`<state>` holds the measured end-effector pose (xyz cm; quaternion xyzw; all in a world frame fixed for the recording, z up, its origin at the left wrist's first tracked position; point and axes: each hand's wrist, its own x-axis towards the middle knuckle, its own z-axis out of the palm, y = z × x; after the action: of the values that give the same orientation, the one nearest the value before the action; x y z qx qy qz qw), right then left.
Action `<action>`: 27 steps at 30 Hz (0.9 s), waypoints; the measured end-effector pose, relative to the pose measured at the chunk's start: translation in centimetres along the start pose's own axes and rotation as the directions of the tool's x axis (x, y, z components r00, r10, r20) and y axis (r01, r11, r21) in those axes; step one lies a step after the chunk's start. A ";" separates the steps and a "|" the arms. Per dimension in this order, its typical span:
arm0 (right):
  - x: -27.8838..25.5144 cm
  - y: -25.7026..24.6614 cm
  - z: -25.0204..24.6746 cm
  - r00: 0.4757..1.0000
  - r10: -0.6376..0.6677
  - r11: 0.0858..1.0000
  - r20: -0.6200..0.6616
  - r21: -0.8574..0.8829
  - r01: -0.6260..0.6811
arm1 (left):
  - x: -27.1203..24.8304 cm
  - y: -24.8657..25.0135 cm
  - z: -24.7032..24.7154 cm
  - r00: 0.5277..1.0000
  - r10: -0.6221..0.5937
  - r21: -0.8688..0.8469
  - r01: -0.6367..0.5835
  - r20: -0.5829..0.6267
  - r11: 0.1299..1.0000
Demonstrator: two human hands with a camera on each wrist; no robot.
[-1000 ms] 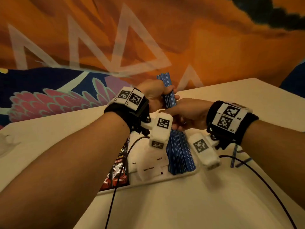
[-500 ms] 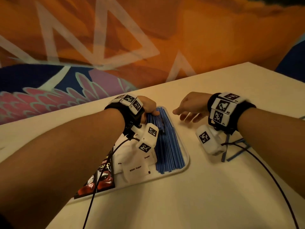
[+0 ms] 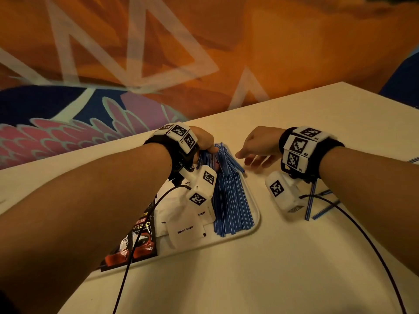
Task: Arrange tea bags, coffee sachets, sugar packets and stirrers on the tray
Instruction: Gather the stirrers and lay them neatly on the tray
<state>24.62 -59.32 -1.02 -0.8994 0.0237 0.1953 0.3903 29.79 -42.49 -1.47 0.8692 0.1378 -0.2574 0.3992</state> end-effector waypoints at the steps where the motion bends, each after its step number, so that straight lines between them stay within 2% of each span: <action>1: 0.0 0.0 0.0 1.000 -0.002 1.000 -0.001 0.000 0.002 | 0.1 -0.1 -0.2 1.000 -0.010 -0.063 0.011 0.017 0.998; 5: -0.1 -0.2 0.2 1.000 -0.009 1.000 0.003 -0.007 0.010 | -2.9 0.6 0.4 0.995 -0.090 -0.143 0.083 -0.043 0.986; 6: 0.0 -0.2 0.3 1.000 -0.014 1.000 0.007 -0.013 0.014 | -3.2 0.7 0.7 0.994 -0.088 -0.151 0.078 -0.064 0.985; 8: -0.1 -0.4 0.5 1.000 -0.027 0.999 0.008 -0.031 0.027 | -3.3 0.3 0.5 0.985 -0.004 -0.060 -0.006 -0.174 0.998; 10: 0.0 -0.5 0.8 0.999 -0.042 0.995 0.000 -0.085 0.042 | -2.6 -0.2 0.0 0.986 0.024 -0.047 -0.032 -0.168 0.998; 11: 0.1 -0.6 1.0 0.999 -0.048 0.993 -0.002 -0.111 0.047 | -2.5 -0.4 -0.1 0.990 -0.005 -0.062 -0.004 -0.143 0.998; 14: 0.2 -0.8 1.4 0.998 -0.056 0.995 -0.007 -0.084 0.055 | -3.0 -0.4 0.0 0.998 -0.046 -0.036 0.044 -0.053 0.998; 16: 0.2 -1.0 1.6 0.998 -0.070 0.995 0.004 -0.073 0.070 | -4.2 -0.2 -0.1 0.996 -0.047 0.010 0.048 -0.070 0.999; 18: 0.2 -1.1 1.8 0.996 -0.087 0.994 0.016 -0.071 0.088 | -4.2 -0.1 -0.5 0.997 0.007 0.065 -0.002 -0.074 0.998; 22: 0.4 -1.0 1.5 0.989 -0.140 0.974 -0.047 -0.187 0.129 | -4.0 0.1 -1.1 0.970 0.182 0.341 -0.119 -0.159 0.933; 23: 0.5 -1.1 1.4 0.986 -0.158 0.961 -0.052 -0.239 0.142 | -4.1 0.3 -1.1 0.959 0.228 0.406 -0.143 -0.171 0.903; 24: 0.6 -1.2 1.5 0.984 -0.173 0.943 -0.041 -0.294 0.154 | -4.3 0.4 -1.0 0.941 0.298 0.536 -0.171 -0.159 0.827; 26: 0.7 -1.4 1.8 0.981 -0.195 0.902 0.005 -0.393 0.181 | -4.3 0.3 -0.5 0.888 0.457 0.795 -0.242 -0.049 0.556; 27: 0.8 -1.5 2.0 0.978 -0.209 0.878 0.018 -0.438 0.195 | -4.1 0.0 -0.2 0.864 0.503 0.859 -0.278 0.029 0.429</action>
<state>25.02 -56.78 -1.55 -0.9643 -0.1087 0.1403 0.1963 26.42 -42.48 0.94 0.9817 -0.1646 -0.0870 -0.0397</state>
